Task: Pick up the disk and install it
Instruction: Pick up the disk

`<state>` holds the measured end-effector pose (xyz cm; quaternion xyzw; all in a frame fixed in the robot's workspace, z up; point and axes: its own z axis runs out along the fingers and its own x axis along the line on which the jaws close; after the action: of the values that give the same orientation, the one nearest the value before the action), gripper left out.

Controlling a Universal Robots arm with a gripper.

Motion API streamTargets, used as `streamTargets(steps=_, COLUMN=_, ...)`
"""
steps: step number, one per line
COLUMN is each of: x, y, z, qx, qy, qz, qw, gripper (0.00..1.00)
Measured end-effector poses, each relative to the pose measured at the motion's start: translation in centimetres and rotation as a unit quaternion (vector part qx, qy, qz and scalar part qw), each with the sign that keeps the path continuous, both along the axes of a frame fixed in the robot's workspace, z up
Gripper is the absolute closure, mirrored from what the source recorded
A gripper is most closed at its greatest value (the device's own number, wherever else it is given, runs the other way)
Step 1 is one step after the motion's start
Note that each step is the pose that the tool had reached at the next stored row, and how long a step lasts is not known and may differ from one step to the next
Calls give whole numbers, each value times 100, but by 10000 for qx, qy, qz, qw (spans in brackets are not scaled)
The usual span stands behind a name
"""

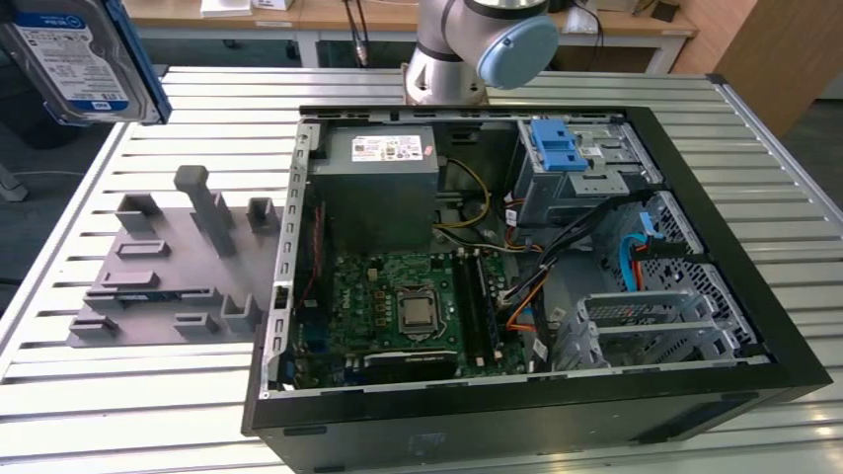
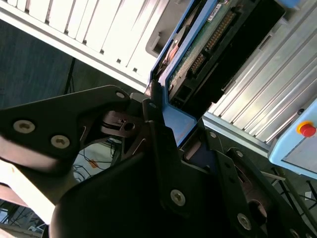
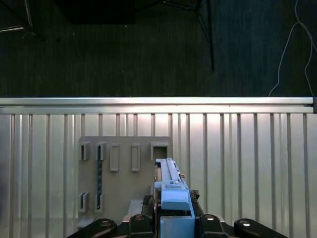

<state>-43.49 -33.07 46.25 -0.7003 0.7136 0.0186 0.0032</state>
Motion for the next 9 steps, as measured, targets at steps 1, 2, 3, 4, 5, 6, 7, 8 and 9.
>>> streamTargets(steps=1, x=0, y=0, z=7, qx=0, qy=0, qz=0, qw=10000, gripper=64)
streamTargets(steps=2, x=0, y=0, z=15, qx=0, qy=-1, qz=0, qw=10000, gripper=64)
streamTargets(steps=3, x=0, y=0, z=22, qx=0, qy=0, qz=0, qw=10000, gripper=64)
streamTargets(steps=4, x=0, y=0, z=29, qx=0, qy=0, qz=0, qw=10000, gripper=64)
streamTargets(steps=5, x=0, y=0, z=37, qx=0, qy=0, qz=0, qw=10000, gripper=64)
streamTargets(steps=6, x=0, y=0, z=45, qx=0, qy=0, qz=0, qw=10000, gripper=64)
streamTargets(steps=7, x=0, y=0, z=53, qx=0, qy=0, qz=0, qw=10000, gripper=64)
streamTargets(steps=8, x=0, y=0, z=61, qx=0, qy=0, qz=0, qw=10000, gripper=64)
streamTargets(steps=9, x=0, y=0, z=69, qx=0, qy=0, qz=0, qw=10000, gripper=64)
